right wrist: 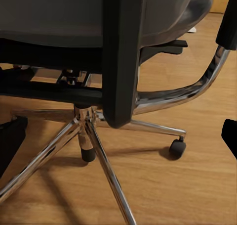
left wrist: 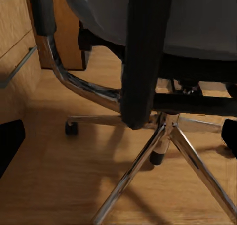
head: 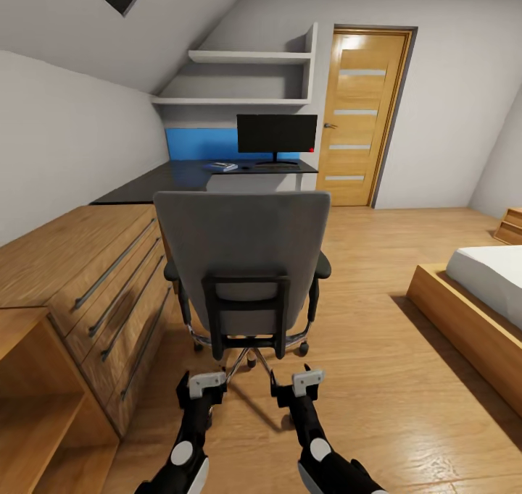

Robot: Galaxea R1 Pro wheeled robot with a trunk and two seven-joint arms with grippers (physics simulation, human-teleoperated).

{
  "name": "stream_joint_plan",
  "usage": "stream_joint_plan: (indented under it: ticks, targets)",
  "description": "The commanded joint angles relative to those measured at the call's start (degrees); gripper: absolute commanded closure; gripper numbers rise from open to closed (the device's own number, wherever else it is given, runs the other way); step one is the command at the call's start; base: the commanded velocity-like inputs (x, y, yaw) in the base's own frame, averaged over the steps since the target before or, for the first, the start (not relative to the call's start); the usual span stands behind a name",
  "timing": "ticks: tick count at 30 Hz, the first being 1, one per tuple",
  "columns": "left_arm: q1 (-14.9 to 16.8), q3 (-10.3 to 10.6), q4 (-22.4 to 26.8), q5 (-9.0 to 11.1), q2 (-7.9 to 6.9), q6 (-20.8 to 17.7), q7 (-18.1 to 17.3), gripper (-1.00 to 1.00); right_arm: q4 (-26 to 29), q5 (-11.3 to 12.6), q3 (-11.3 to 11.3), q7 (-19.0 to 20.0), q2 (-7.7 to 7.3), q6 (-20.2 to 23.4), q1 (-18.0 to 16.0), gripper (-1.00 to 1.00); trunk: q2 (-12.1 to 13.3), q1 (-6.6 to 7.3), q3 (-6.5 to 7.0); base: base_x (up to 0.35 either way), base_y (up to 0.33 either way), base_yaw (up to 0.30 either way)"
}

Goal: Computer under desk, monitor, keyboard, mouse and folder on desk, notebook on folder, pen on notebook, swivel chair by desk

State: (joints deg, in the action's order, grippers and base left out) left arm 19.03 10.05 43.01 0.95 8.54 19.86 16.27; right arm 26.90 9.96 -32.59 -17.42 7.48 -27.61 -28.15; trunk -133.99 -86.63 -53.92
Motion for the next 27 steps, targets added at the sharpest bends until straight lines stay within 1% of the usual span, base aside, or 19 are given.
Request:
stream_joint_plan:
  ticks: [1,2,4,7,12,19,27]
  targets:
    - [0.0,1.2,-0.3,-0.1,-0.07,0.2,0.5,-1.0,-0.1,0.4,-0.5,-0.3,-0.03,-0.3,-0.1,-1.0,0.0,0.01,-0.05,0.0,0.0,0.0]
    - [0.0,2.8,-0.7,-0.4,-0.12,0.2,0.6,-1.0,-0.3,0.3,-0.5,-0.3,-0.02,-0.3,0.0,-1.0,0.0,0.01,-0.05,0.0,0.0,0.0]
    - [0.0,4.3,-1.0,-0.6,-0.15,0.2,0.7,-1.0,-0.4,0.1,-0.5,-0.3,-0.01,-0.3,0.0,-1.0,0.0,0.01,-0.05,0.0,0.0,0.0]
    - [0.0,5.4,-1.3,-0.8,-0.26,0.2,0.7,-1.0,-0.5,0.0,-0.6,-0.2,-0.01,-0.3,0.0,-1.0,0.0,0.01,-0.05,0.0,0.0,0.0]
    - [0.0,5.7,-1.3,-0.8,-0.56,0.2,0.8,-1.0,-0.5,0.0,-0.6,-0.2,-0.01,-0.3,0.0,-1.0,0.0,0.01,-0.05,0.004,0.0,0.0]
    - [0.0,5.8,-1.3,-0.8,-0.63,0.2,1.0,-1.0,-0.5,0.0,-0.6,-0.2,-0.01,-0.3,0.0,-1.0,0.0,0.01,-0.05,0.142,0.0,0.0]
    - [0.0,5.7,-1.3,-0.8,-0.71,0.2,1.0,-1.0,-0.5,0.0,-0.5,-0.4,-0.01,-0.3,0.0,-1.0,0.0,0.01,-0.05,0.264,0.0,0.0]
